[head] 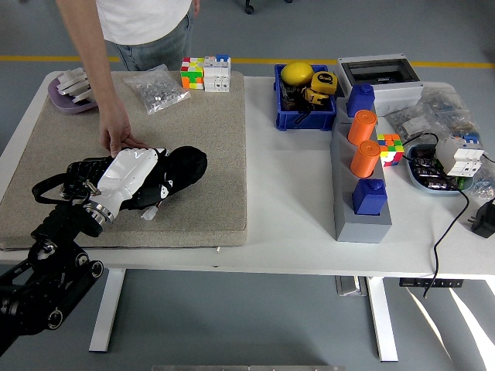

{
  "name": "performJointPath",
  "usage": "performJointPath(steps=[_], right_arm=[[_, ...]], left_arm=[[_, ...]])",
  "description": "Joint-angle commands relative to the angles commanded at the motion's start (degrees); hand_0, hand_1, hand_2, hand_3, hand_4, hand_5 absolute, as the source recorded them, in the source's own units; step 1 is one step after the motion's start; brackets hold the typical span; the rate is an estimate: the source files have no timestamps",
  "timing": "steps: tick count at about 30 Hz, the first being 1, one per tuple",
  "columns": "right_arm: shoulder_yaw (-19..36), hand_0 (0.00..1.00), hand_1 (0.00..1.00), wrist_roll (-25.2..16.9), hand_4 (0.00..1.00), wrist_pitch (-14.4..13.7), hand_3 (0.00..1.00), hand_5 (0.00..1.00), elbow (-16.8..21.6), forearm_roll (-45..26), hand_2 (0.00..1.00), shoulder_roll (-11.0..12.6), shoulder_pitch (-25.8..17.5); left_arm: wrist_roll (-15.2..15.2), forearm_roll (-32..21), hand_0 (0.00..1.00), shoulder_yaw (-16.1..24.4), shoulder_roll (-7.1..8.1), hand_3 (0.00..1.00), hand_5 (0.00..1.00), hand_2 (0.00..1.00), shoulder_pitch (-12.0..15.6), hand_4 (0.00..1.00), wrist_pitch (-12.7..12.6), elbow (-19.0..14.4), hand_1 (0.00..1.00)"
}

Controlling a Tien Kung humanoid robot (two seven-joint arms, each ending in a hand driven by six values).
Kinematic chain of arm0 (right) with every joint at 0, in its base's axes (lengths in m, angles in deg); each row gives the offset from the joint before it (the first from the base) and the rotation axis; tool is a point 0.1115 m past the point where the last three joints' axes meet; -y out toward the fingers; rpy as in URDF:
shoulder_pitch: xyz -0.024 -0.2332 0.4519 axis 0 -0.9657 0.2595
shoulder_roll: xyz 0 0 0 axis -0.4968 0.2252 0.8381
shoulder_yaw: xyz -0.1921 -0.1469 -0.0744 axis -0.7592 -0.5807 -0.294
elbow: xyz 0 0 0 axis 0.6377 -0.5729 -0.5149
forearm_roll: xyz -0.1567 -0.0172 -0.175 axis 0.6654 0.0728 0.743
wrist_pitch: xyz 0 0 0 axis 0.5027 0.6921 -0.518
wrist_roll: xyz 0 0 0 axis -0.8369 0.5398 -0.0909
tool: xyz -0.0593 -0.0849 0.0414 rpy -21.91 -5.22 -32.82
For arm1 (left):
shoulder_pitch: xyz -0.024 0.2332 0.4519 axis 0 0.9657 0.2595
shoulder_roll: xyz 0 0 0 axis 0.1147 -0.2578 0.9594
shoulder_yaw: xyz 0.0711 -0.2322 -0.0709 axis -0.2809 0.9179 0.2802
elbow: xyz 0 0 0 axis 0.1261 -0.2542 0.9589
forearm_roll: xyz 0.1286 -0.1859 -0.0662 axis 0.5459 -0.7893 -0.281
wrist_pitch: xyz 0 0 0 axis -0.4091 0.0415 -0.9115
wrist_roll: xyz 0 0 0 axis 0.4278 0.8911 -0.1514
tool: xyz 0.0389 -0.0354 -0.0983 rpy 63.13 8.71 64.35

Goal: Pick the rag up,wipe the panel,place it on the desk

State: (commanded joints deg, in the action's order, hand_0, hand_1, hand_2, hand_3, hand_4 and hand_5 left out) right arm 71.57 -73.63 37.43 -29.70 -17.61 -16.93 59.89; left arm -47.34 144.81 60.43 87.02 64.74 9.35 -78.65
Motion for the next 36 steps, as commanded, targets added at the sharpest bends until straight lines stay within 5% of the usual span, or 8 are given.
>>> performJointPath(steps=[36], right_arm=[[-0.2, 0.752, 0.652, -0.1, 0.998, 0.3, 0.595, 0.524, 0.0, 0.2, 0.691, 0.0, -0.6]], left_arm=[[-0.7, 2.2, 0.262, 15.9, 4.57, 0.374, 0.002, 0.577, 5.2, 0.002, -0.3, 5.8, 0.157]])
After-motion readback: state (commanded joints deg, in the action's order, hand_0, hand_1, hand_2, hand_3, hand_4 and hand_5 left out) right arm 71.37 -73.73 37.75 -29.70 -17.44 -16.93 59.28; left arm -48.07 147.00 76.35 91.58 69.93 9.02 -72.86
